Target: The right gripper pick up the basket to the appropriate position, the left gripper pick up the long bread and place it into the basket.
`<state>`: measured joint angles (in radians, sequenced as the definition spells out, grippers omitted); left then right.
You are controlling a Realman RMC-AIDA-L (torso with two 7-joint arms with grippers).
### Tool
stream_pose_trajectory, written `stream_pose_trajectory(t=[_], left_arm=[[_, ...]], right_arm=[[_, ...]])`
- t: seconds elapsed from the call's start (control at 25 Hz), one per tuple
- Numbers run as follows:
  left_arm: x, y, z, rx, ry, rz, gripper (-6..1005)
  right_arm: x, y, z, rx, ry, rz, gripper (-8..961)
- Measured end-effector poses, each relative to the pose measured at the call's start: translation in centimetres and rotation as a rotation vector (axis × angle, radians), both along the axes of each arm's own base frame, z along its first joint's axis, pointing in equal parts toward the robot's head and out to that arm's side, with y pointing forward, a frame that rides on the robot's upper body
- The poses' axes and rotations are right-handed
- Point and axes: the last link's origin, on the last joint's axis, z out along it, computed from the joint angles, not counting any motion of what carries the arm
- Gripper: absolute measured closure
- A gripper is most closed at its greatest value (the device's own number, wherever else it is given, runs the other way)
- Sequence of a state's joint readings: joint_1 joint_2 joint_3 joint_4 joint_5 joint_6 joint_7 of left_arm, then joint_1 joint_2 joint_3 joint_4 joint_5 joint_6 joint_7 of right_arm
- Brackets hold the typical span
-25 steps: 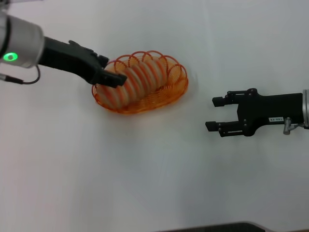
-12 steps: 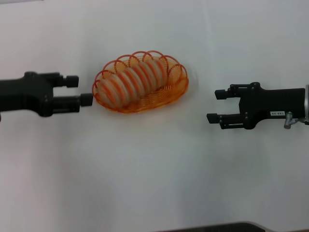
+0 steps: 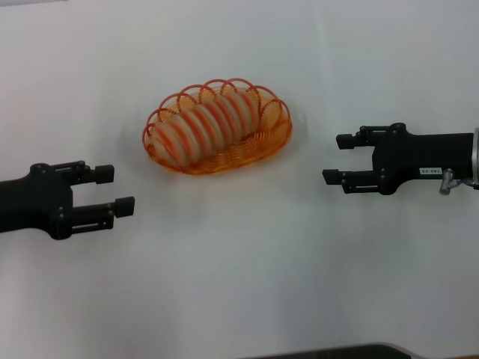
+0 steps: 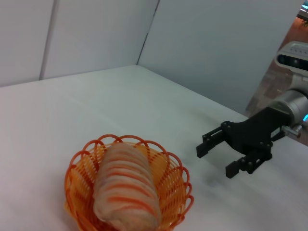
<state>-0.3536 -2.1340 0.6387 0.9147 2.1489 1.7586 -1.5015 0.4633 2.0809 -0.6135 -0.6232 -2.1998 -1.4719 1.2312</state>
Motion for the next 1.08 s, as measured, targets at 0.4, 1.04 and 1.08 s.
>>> stream_pose_trajectory(t=[0.4,1.04,1.08], left_arm=[[-1.0,-1.1,-1.5,0.008,0.026,-0.025,274],[-1.6,-1.1,-2.0,0.006,0.046,-0.009,274],[-1.6,-1.1,-2.0,0.006,0.046,-0.009,274]], right_arm=[[0.2,-0.2,-0.2,0.004,-0.001,-0.005,195],[0.3,-0.3,-0.3,0.003,0.0,-0.008,195],[0.3,-0.3,-0.3,0.003,0.0,-0.009,195]])
